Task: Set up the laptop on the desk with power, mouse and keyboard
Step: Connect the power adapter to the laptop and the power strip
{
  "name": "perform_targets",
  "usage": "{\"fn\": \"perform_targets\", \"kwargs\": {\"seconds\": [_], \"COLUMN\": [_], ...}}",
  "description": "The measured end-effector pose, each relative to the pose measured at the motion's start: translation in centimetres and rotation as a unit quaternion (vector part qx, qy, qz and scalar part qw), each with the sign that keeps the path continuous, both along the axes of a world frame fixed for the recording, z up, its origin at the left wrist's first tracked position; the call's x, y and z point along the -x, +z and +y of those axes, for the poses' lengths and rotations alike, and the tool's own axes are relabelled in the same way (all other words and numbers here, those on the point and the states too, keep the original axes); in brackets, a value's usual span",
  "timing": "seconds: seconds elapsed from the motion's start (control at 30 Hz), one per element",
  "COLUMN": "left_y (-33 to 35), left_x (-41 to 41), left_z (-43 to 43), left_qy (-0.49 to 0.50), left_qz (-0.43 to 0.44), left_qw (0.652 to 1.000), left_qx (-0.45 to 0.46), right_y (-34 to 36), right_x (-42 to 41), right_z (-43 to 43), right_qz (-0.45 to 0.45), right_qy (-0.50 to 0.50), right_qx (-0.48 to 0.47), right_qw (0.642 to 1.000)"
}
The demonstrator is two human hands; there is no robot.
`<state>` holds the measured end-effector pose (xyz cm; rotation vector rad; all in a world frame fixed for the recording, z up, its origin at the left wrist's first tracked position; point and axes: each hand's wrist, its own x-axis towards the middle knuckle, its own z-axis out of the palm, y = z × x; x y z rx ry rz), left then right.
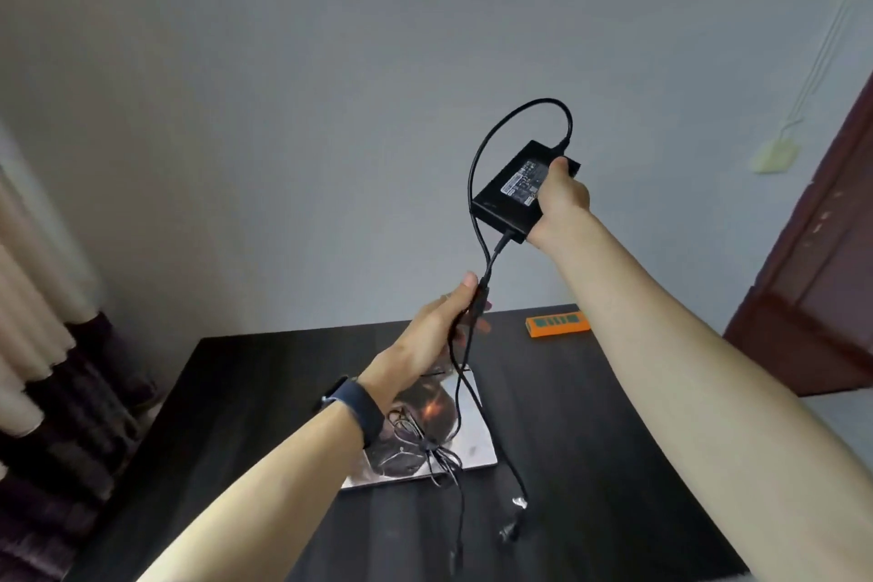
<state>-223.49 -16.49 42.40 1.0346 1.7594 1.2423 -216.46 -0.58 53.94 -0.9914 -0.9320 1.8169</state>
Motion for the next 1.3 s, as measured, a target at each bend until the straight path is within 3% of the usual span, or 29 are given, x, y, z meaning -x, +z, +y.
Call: {"fn": "perform_targets", "kwargs": {"seconds": [0.13,0.23,0.4,0.63,0.8,0.93,1.13,1.3], "left_y": [-1.3,-2.9,-3.4,-1.3,-2.0,-3.9,-7.2,-12.4], "left_x": [2.3,5.1,12.4,19.2,21.9,23.4,25.7,27.7], "left_z": [2.7,4.8,7.0,12.0,14.0,14.2,14.7,14.3], "left_qy": [-0.029,-0.004,0.063,0.13,0.181,0.211,0.228,0.206], "left_qz": [0.143,0.283,0.295,0.418,0.441,0.415,0.427,0.417], "left_qw": [0.989,0.956,0.944,0.878,0.843,0.839,0.816,0.807], "left_qx": [0.018,0.078,0.13,0.194,0.25,0.282,0.316,0.364], "right_y": [-0.4,-1.5,-4.6,-12.2,-17.8,-22.1,-29.6,-34.9], "right_x": [1.9,3.1,4.8,7.9,9.7,9.8,10.9,12.8], "right_z": [2.9,5.8,12.3,20.6,25.3,26.1,24.9,23.7], "right_qz": [0.024,0.021,-0.039,-0.1,-0.032,0.035,0.018,-0.045], "right_qy": [-0.04,-0.066,-0.145,-0.17,-0.118,-0.041,0.027,0.026], "right_qx": [0.026,0.04,0.01,0.015,0.092,0.197,0.293,0.304], "right_qw": [0.999,0.997,0.989,0.98,0.988,0.979,0.955,0.951]}}
